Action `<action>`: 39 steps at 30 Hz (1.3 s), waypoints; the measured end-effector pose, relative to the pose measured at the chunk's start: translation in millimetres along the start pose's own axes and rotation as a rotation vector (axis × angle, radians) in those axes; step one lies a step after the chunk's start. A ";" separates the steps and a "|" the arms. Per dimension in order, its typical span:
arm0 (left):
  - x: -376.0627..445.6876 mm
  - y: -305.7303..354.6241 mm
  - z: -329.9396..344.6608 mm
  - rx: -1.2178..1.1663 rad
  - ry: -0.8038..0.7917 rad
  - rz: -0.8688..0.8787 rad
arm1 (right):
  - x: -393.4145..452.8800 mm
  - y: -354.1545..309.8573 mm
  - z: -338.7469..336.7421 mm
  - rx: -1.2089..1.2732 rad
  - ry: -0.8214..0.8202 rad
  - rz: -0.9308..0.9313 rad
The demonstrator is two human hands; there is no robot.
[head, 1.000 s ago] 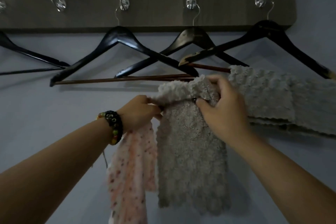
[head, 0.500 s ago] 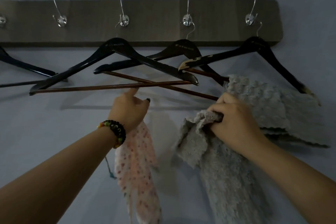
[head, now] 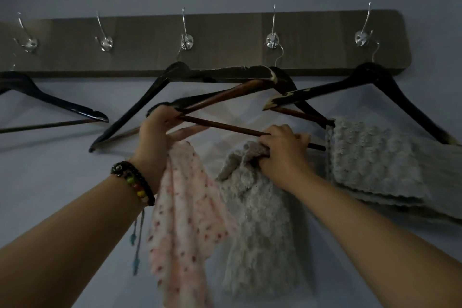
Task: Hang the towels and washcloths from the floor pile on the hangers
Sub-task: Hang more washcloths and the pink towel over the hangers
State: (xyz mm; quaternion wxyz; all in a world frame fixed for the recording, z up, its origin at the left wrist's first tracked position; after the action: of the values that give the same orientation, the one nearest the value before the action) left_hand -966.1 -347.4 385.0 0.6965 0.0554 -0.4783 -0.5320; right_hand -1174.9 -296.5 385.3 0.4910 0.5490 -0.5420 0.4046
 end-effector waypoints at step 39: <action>34.6 51.1 -47.0 0.815 0.313 -0.018 | 12.6 1.2 -85.0 0.710 0.173 0.106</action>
State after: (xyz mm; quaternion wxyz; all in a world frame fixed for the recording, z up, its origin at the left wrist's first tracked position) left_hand -897.6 -373.2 410.7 0.6773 0.4096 -0.5374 -0.2911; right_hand -1167.6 -215.8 413.9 0.2923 0.6202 -0.3519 0.6372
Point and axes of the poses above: each hand's wrist, its own x-axis towards the middle knuckle, its own z-axis out of the palm, y = z × x, the point moved 3 cm from there along x, towards the middle knuckle, and after that the axes turned 9 degrees about y, right-handed, at the moved point
